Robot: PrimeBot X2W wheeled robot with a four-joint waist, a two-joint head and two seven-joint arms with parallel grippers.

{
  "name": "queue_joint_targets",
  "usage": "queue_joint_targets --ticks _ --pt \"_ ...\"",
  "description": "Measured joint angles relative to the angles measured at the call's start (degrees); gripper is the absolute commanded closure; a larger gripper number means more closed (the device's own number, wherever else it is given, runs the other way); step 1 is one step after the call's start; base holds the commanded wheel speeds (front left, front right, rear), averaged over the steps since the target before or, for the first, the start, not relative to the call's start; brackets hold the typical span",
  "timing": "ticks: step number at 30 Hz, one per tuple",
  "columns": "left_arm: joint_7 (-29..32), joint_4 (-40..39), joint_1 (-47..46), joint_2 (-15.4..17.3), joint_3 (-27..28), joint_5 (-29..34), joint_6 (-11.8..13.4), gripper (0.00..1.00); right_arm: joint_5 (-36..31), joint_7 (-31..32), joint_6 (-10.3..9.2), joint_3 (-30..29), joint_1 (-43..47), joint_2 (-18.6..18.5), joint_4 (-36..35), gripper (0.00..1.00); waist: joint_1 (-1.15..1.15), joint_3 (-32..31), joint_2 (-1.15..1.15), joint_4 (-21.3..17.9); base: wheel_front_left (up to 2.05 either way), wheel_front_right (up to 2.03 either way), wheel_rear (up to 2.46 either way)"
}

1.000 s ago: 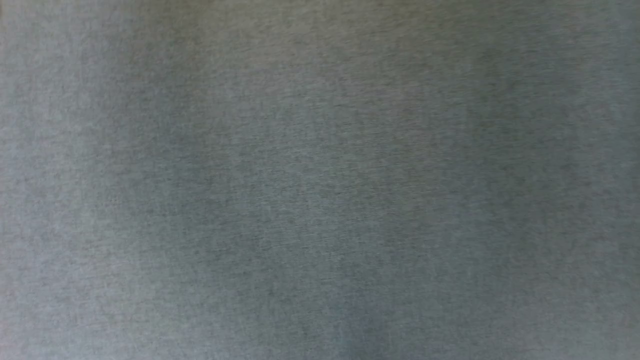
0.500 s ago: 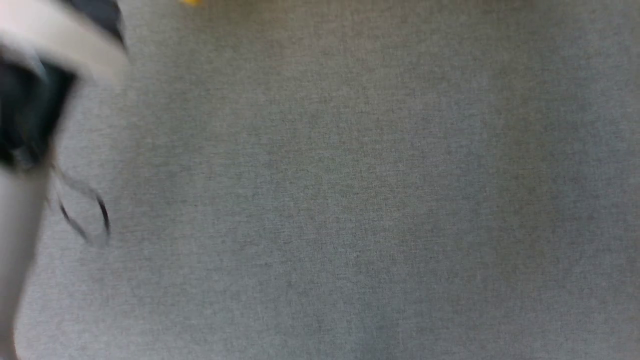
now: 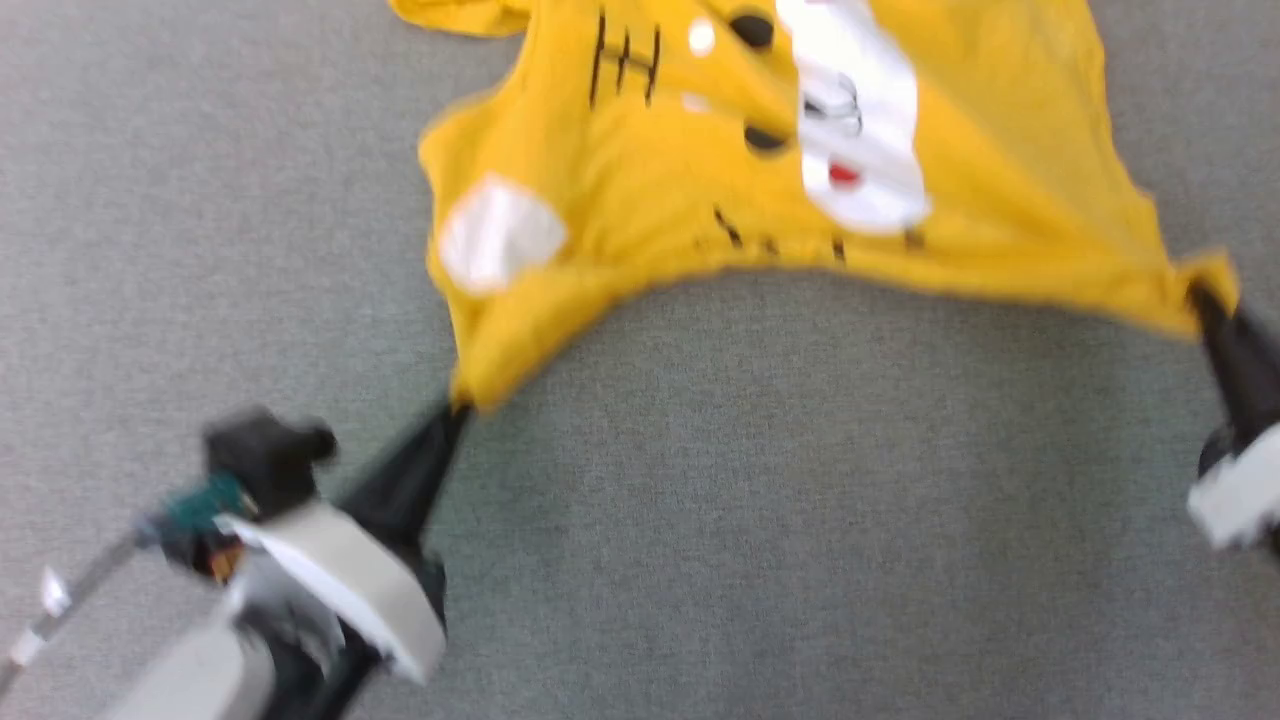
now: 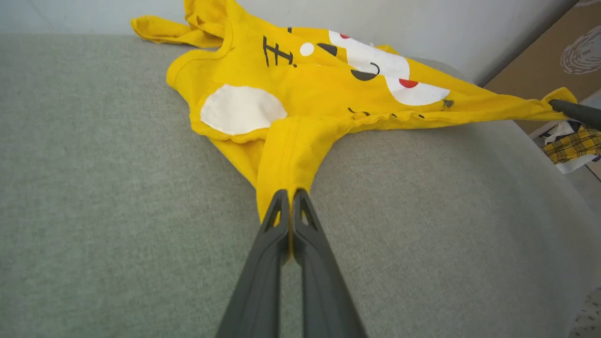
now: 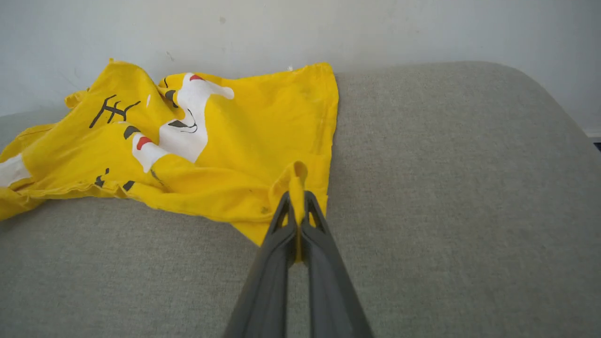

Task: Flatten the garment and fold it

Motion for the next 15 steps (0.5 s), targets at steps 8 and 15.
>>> queue_joint_targets --ticks 8,15 --pt "8.0 2.59 10.88 1.55 -5.09 -2.91 3.75 1.0 -2.31 -0.01 0.0 -0.44 12.89 2.34 2.68 1.0 0.0 -4.53 0.0 0.46 0.0 0.0 0.0" --pt "16.03 2.23 17.09 2.59 -8.05 -7.8 6.64 1.0 -2.76 0.07 0.0 2.15 19.74 3.02 6.95 1.0 0.0 -7.85 0.0 0.7 0.0 0.0 0.0"
